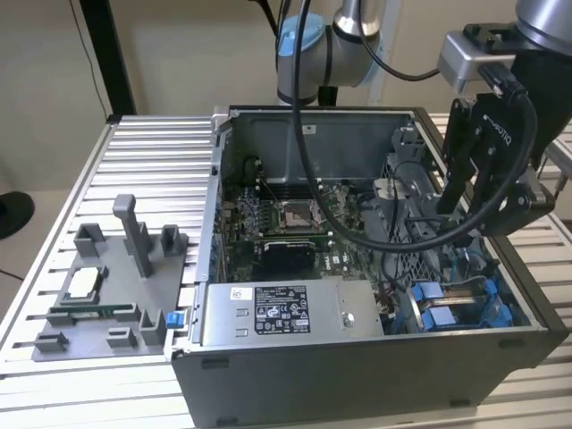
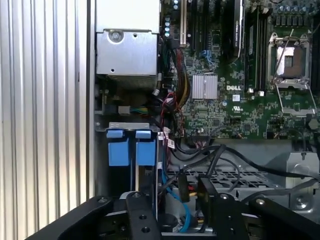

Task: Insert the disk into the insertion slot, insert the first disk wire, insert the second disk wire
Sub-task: 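Insert the disk into the insertion slot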

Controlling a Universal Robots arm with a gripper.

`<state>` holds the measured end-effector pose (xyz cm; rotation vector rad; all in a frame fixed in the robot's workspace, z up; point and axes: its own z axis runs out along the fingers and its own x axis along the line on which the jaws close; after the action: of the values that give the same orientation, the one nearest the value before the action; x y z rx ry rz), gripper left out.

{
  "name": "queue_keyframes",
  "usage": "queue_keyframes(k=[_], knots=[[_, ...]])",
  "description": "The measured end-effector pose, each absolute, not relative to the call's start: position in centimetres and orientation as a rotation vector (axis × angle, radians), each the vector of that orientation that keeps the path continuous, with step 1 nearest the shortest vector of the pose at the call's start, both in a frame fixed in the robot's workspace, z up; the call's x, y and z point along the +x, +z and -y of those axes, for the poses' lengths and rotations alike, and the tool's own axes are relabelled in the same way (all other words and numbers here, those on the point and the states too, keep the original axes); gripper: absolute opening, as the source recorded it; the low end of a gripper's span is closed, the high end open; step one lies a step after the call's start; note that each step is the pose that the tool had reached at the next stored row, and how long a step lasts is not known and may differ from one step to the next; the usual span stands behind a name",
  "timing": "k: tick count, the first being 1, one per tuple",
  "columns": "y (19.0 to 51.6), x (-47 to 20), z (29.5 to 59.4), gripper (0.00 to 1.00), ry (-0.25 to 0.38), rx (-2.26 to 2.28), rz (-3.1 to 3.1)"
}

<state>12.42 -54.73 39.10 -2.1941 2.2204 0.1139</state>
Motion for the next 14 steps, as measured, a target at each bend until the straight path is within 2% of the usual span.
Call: queue_keyframes(k=[4,11,14], knots=[[39.1,12.4,54.9,1.0,0.188,-2.159,-2.182],[39.0,12.4,55.8,1.0,0.198,-2.154,-2.176],[38.9,12.4,56.1,1.0,0.225,-2.141,-2.162]])
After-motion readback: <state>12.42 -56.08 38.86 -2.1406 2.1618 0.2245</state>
